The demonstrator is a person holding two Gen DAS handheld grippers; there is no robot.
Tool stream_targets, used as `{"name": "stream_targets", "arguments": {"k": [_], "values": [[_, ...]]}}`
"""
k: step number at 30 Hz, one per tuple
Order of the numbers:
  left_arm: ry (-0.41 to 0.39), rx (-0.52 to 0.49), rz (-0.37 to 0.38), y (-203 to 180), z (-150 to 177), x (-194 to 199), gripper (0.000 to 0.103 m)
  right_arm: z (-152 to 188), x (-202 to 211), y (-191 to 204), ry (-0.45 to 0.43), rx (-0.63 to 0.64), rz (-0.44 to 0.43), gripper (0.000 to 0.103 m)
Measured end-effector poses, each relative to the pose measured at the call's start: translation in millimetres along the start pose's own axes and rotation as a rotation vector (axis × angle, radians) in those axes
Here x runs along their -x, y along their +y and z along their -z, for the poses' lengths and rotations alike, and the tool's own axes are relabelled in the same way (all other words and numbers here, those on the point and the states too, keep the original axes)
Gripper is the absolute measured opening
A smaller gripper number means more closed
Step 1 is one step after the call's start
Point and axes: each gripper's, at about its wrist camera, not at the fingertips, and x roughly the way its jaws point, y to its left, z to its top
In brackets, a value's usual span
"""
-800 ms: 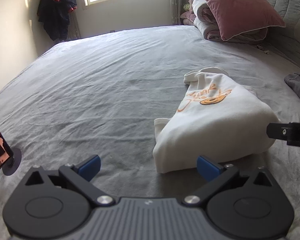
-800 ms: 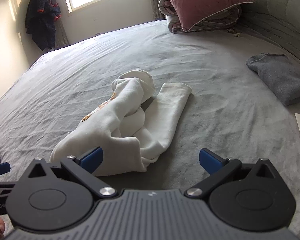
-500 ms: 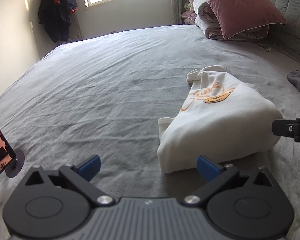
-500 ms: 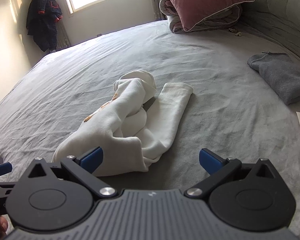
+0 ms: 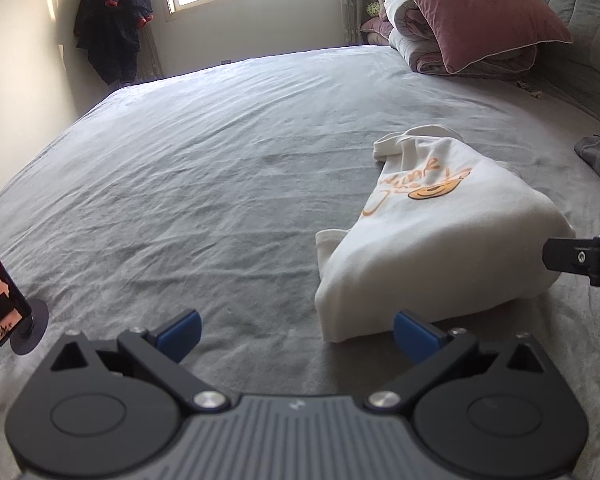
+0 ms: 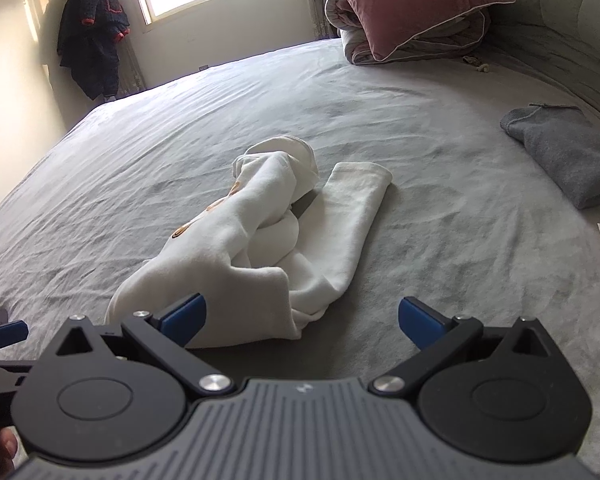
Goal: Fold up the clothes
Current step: 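Move both grippers toward the crumpled white Pooh sweatshirt on the bed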
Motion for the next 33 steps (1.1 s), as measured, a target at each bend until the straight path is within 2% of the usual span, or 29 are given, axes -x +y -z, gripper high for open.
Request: {"name": "stream_targets", "arguments": {"k": [8, 13, 17, 22, 24, 27, 29, 33], "values": [[0.011, -0.003, -0.001, -0.3, -0.2, -3.3, 0.103, 0.2, 0.7, 0.2, 0.004, -0.012, -0.031, 0.103], [0.031, 0.016, 0.03, 4.9, -2.4, -5.8, 0.103, -1.3, 4.7, 1.0, -0.029, -0.033, -0.132, 0.103], [0.067, 0.102, 0.072, 17.7, -3.1, -12.8, 0.103, -1.5, 4.7, 1.5, -0.073, -0.055, -0.224, 0.103], [0.017, 0.167, 0.116, 27.7, 1.8, -11.8, 0.103, -9.5, -3.3, -2.6, -0.067, -0.13, -0.311, 0.103], [0.032, 0.166, 0.146, 28.7, 2.1, -14.0, 0.103, -14.8, -3.7, -2.4, -0.088, -0.123, -0.318, 0.103], [0.074, 0.18, 0.199, 31.0, 1.6, -19.6, 0.103, -21.1, -8.1, -1.3, -0.104, -0.109, -0.334, 0.096], [0.095, 0.194, 0.223, 33.2, 1.3, -22.4, 0.103, -23.1, -16.1, -3.1, -0.083, -0.122, -0.348, 0.081], [0.098, 0.229, 0.254, 40.7, -2.7, -22.5, 0.103, -17.6, -32.0, -10.1, -0.019, -0.198, -0.381, 0.064]]}}
